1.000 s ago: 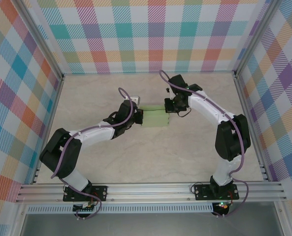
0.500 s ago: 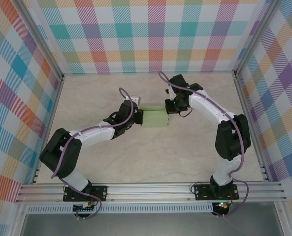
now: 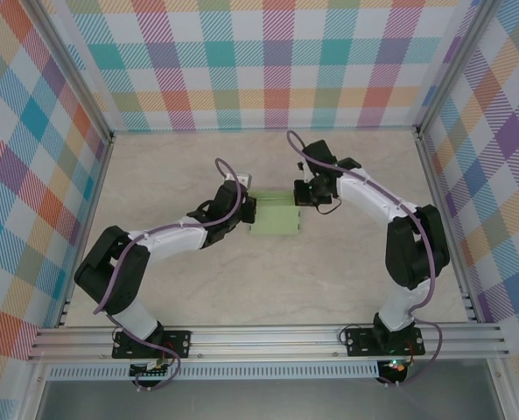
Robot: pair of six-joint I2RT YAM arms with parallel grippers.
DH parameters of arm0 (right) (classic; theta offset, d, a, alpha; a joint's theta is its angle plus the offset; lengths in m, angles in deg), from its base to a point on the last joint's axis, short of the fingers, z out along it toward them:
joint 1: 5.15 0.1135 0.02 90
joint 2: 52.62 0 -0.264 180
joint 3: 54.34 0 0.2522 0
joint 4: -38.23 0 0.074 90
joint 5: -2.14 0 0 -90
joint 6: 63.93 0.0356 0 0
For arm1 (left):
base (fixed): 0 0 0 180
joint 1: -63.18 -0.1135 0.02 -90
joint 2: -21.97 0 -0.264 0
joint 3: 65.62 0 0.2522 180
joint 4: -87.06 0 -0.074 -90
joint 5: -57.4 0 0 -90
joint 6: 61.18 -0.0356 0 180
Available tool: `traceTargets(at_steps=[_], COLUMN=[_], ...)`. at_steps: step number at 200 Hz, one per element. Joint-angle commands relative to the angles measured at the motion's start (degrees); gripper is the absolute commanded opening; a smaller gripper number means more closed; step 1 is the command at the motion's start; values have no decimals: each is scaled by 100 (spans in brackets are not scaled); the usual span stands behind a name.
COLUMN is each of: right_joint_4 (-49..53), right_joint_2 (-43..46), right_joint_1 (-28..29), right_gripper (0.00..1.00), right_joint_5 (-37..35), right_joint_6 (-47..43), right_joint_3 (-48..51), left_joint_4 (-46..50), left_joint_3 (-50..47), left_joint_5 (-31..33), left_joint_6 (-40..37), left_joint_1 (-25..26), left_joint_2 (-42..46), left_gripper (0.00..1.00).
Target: Fold the paper box
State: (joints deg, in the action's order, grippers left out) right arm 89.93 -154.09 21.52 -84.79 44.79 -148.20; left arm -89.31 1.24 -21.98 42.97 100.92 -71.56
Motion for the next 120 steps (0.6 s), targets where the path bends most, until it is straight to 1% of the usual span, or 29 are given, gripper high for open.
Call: traceTargets(at_steps=[1, 23, 48, 63, 75, 85, 92, 120], right_joint_4=[-569, -951, -1224, -1365, -1478, -1523, -1538, -1607], right_joint_2=[290, 549, 693, 763, 805, 815, 807, 769], right_joint_1=[157, 154, 158, 155, 154, 155, 156, 154], right_gripper=[8, 8, 9, 9, 9, 9, 9, 8], right_joint_5=[364, 300, 292, 216, 182, 155, 141, 65], right_joint_6=[90, 52, 48, 52, 11, -57, -128, -388], right_joint_3=[397, 755, 965, 1043, 1091, 1092, 1088, 1096], left_joint_4=[-431, -944, -1454, -1698, -1794, -1746, -1736, -1677], left_joint_3=[-123, -428, -678, -814, -877, -885, -895, -1011], left_joint_5=[-340, -239, -149, -137, -225, -369, -439, -593], left_joint_6=[-38, -142, -185, -187, -254, -438, -552, -1012], left_joint_1=[287, 287, 282, 282, 285, 281, 285, 256], left_joint_2=[-26, 44, 115, 172, 240, 340, 436, 916], left_gripper=[2, 2, 8, 13, 20, 32, 37, 56])
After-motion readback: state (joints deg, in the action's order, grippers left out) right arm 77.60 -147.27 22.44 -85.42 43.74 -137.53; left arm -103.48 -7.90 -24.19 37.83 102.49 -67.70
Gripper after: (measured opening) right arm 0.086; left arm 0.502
